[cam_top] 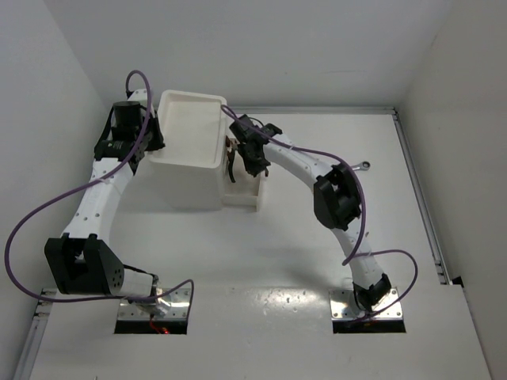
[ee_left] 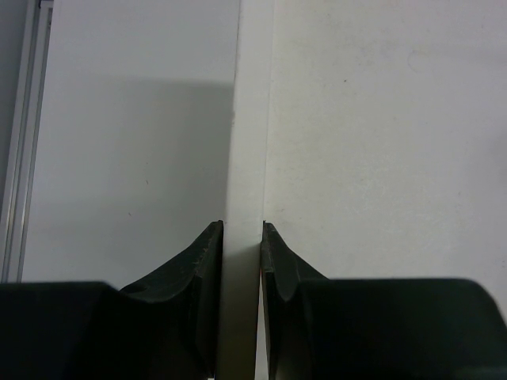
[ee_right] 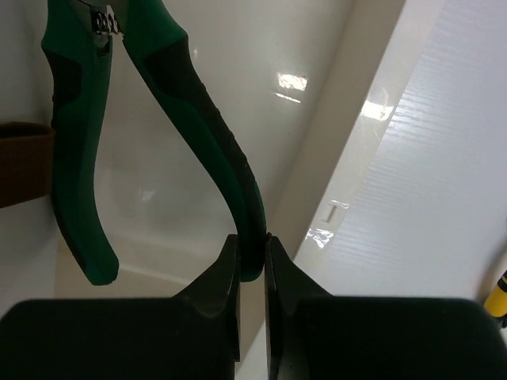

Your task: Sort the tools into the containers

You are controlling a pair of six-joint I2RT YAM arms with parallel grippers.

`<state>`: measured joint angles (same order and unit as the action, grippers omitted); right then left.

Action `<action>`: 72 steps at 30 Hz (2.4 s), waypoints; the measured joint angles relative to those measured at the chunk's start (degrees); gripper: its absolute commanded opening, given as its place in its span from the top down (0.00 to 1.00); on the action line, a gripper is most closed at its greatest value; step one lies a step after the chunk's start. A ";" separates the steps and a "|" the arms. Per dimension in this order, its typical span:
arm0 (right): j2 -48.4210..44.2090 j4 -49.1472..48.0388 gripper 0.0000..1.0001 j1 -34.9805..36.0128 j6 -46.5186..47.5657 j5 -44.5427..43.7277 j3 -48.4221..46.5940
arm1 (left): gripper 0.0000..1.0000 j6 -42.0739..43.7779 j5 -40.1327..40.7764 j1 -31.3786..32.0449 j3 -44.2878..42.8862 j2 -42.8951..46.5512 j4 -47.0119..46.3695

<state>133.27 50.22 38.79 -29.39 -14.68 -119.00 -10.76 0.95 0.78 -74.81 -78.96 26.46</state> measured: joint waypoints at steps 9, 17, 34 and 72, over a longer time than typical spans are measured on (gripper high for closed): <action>1.18 0.02 1.00 0.00 -2.16 1.73 0.15 | 1.00 0.00 0.00 0.00 0.00 0.00 0.02; 4.50 -0.90 1.00 0.68 -3.32 5.55 0.63 | 1.00 -0.02 -0.02 0.00 0.00 0.00 0.00; 4.63 -3.78 0.60 0.28 -3.06 8.92 1.07 | 1.00 -0.02 -0.02 0.00 0.11 0.00 -0.11; -1.38 -11.74 1.00 -18.82 -1.62 33.38 17.62 | 1.00 0.44 -1.03 0.00 0.52 -0.04 -0.87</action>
<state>131.90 38.48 19.97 -31.00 18.70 -101.38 -10.33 -0.08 0.78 -74.28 -79.00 25.58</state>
